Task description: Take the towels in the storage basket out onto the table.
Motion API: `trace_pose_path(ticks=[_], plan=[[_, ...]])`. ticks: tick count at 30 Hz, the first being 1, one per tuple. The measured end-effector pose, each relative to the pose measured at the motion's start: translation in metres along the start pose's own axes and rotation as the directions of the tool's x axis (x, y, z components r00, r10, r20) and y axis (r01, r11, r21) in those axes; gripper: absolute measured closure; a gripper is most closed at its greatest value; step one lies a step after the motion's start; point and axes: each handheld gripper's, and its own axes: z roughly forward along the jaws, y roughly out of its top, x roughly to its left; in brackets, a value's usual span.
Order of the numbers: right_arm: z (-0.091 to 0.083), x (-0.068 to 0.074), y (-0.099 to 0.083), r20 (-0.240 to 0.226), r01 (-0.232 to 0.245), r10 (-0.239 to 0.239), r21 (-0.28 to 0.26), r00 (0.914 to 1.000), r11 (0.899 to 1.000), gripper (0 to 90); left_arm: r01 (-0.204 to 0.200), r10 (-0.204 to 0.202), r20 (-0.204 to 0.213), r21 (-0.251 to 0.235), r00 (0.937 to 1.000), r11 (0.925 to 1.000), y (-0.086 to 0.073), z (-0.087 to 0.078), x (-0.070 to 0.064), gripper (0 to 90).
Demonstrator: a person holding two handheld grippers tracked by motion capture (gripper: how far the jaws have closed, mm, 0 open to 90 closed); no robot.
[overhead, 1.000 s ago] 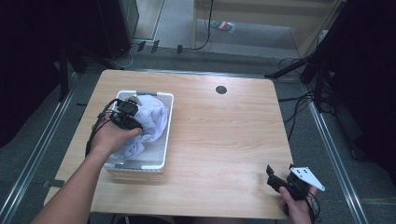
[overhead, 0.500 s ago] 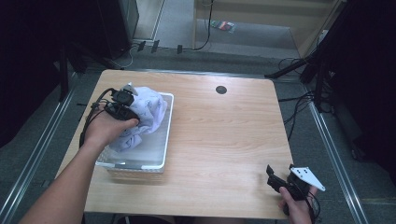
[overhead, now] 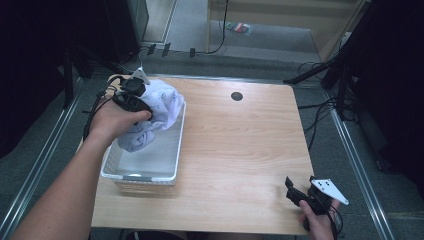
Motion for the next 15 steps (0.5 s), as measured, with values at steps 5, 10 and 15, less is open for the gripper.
trace_pose_path(ticks=[5, 10, 15], plan=[[0.000, 0.000, 0.000, 0.000, -0.001, 0.001, 0.000, 1.0000, 1.000, 13.0, -0.017, 0.017, 0.002, 0.000, 0.9998, 0.9998, 0.008, -0.009, -0.009, 53.8], [0.000, 0.000, 0.000, -0.001, -0.001, 0.001, -0.001, 1.0000, 1.000, 13.0, -0.040, 0.040, 0.005, -0.021, 0.9992, 0.9990, 0.015, -0.014, -0.020, 53.8], [0.000, 0.000, 0.000, -0.002, -0.001, 0.001, -0.001, 1.0000, 1.000, 13.0, -0.049, 0.050, 0.023, -0.034, 0.9985, 0.9982, 0.023, -0.016, -0.034, 53.6]])
